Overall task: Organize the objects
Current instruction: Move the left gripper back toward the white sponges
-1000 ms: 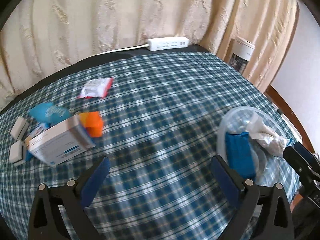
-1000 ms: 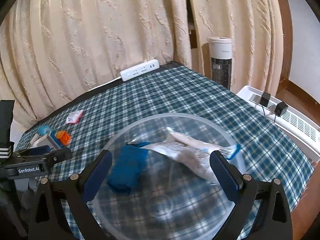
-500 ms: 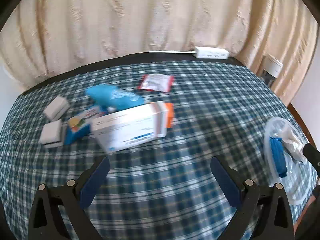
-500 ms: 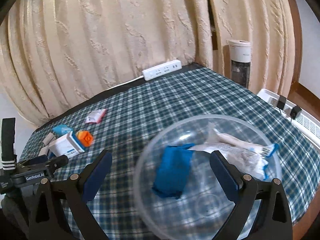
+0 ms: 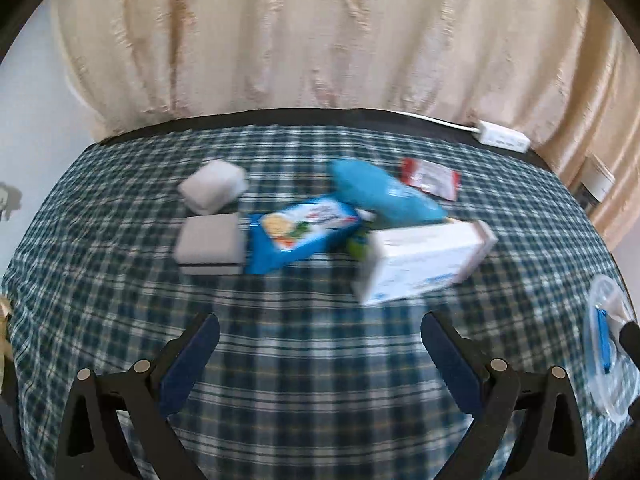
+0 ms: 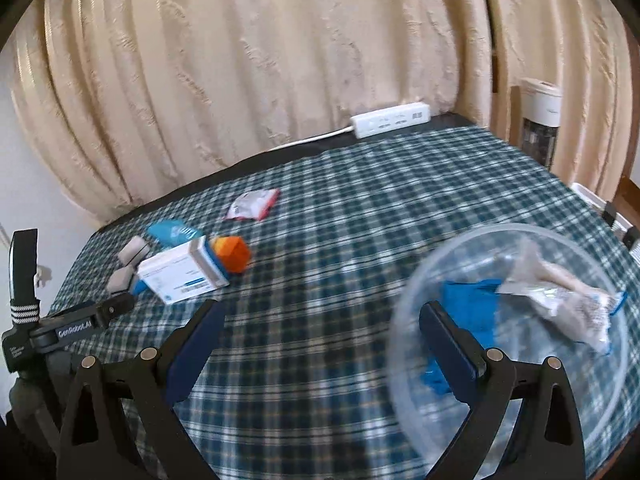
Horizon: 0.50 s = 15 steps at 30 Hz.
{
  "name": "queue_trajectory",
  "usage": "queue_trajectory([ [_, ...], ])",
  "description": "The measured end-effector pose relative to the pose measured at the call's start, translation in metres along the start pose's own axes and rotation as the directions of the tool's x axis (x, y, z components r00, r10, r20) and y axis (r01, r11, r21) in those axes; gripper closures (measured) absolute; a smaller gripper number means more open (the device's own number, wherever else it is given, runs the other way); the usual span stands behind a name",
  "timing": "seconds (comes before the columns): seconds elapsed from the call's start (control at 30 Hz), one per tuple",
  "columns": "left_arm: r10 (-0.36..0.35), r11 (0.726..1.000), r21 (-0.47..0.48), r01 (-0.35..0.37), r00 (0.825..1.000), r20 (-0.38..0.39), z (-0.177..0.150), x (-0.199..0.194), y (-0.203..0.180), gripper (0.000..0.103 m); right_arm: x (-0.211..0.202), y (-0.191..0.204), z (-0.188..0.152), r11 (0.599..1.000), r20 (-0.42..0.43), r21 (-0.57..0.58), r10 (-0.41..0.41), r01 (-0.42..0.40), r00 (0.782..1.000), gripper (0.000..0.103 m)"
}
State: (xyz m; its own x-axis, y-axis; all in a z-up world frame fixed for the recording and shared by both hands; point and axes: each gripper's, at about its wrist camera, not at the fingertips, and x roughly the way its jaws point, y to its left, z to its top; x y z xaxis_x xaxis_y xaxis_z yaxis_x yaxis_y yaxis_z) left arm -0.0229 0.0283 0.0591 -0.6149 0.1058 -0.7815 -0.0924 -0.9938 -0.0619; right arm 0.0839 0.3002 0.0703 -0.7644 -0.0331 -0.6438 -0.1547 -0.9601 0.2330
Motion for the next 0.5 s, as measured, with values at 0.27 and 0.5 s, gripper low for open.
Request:
queue_trajectory([
  [0.27, 0.08, 0.993, -0.091, -0.081, 0.997, -0.014, 0.01, 0.011, 0.053, 0.0, 0.016, 0.025, -0.005, 0.998, -0.046, -0.033, 0.046, -0.048, 0.998, 0.004],
  [0.5, 0.129, 0.983, -0.128, -0.133, 0.991, -0.037, 0.021, 0.028, 0.078, 0.0, 0.025, 0.032, -0.007, 0.997, -0.073, -0.034, 0.072, -0.074, 0.995, 0.004],
])
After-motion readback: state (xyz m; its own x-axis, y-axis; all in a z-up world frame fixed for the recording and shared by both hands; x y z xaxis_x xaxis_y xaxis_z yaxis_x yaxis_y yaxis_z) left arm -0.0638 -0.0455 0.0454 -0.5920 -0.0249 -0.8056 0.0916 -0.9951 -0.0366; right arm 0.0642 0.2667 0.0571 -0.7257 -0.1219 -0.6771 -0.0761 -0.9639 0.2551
